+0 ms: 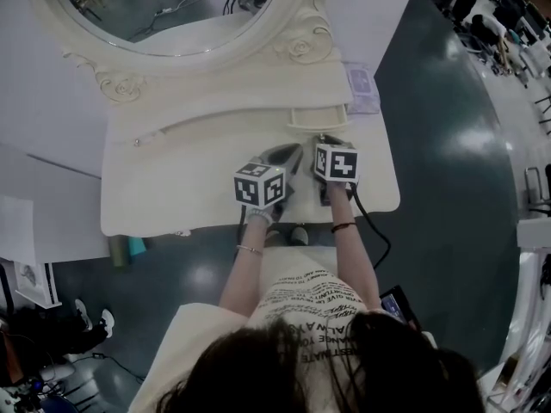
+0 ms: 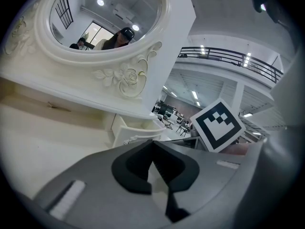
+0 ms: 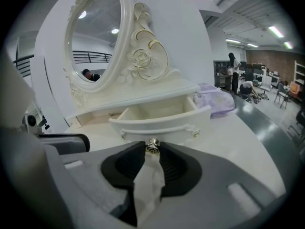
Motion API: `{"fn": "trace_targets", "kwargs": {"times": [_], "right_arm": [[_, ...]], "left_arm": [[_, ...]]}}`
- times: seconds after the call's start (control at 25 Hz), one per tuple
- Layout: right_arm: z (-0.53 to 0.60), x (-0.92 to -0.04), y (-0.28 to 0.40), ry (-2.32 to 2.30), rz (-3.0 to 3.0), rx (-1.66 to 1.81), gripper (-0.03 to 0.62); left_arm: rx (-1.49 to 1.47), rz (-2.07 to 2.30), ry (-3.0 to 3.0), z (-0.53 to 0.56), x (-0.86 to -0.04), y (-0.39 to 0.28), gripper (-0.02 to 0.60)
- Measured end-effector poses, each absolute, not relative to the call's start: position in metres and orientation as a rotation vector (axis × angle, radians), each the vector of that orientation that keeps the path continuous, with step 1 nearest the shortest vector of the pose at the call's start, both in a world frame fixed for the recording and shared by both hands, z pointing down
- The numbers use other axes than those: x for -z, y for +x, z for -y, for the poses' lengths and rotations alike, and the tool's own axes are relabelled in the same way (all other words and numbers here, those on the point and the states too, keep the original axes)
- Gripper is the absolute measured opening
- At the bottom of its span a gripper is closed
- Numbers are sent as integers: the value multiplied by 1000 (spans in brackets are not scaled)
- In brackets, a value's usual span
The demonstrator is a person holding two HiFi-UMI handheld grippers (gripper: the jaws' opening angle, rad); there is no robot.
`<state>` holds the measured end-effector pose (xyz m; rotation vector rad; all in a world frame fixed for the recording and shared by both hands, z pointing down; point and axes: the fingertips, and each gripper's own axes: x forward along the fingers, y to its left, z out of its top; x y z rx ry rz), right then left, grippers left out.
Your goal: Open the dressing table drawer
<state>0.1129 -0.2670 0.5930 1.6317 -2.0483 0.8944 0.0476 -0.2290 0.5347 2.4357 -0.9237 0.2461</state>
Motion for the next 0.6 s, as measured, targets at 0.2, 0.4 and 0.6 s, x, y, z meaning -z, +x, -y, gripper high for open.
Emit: {"fn": "trace_targets", "kwargs": {"times": [0.2,0.4,0.6], "right_arm": [[264,-593,113,1631,2048,-895,101],[261,-594,113,1630,2049,-892,101],[257,-595,114,1631,2048,-894,102]], "left_arm": [[-249,915,2442,226,-534,49,0],[-245,918,2437,224,-536,50,0],[-246,910,2436,219,-538,52,0]]}}
